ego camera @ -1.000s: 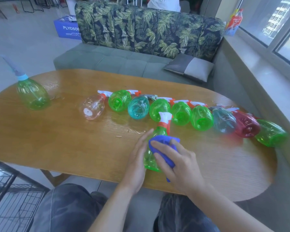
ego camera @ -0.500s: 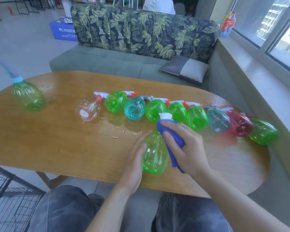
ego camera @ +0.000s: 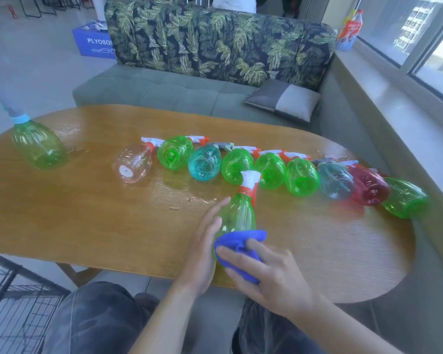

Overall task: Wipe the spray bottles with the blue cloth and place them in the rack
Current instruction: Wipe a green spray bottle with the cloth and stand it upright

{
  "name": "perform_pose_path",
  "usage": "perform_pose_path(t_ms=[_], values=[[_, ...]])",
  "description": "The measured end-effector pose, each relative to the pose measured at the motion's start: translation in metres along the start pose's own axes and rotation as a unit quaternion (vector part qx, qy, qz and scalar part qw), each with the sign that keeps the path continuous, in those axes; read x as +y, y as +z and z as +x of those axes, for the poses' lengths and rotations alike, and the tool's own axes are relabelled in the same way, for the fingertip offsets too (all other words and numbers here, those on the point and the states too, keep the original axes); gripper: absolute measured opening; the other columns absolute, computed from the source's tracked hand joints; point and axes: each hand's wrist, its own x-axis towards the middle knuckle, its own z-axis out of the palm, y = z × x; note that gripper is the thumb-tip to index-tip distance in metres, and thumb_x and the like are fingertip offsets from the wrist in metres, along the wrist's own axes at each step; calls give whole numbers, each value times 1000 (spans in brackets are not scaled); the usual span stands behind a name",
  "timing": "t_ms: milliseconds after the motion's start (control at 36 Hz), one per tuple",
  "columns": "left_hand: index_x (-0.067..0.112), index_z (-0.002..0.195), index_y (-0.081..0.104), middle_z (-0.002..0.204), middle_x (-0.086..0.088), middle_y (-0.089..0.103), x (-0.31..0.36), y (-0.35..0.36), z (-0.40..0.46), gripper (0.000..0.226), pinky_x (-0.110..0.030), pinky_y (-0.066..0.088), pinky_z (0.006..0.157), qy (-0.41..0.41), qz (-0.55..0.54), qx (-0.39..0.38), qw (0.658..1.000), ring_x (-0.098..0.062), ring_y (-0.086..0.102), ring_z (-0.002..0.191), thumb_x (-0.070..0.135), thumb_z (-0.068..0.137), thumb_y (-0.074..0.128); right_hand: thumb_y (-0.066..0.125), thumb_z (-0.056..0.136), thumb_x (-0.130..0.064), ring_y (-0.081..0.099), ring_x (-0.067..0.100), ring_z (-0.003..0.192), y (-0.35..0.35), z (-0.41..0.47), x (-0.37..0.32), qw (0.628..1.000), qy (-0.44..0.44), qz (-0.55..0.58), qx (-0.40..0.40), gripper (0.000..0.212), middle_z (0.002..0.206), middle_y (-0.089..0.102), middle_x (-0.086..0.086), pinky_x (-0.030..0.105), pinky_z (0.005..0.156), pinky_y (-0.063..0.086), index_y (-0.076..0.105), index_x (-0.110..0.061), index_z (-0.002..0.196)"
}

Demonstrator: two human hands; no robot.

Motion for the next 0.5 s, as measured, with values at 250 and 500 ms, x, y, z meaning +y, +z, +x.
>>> perform_pose_path(t_ms=[250, 500], values=[[40, 148, 62, 162, 15, 52, 4, 2, -4, 55, -55, 25, 131, -8, -12, 6, 1000, -11, 39, 156, 70, 103, 50, 64, 102, -41, 41, 5, 70, -9, -9, -8, 993, 63, 99, 20, 27, 91, 60, -6, 17, 63, 47, 69, -31, 127], [47, 147, 60, 161, 17, 52, 4, -1, -5, 81, -37, 49, 113, 0, -44, -22, 999, -12, 48, 151, 46, 72, 90, 63, 103, -37, 66, 9, 114, -7, 9, -12, 816, 457, 318, 154, 22, 123, 69, -18, 39, 102, 53, 66, -35, 125]])
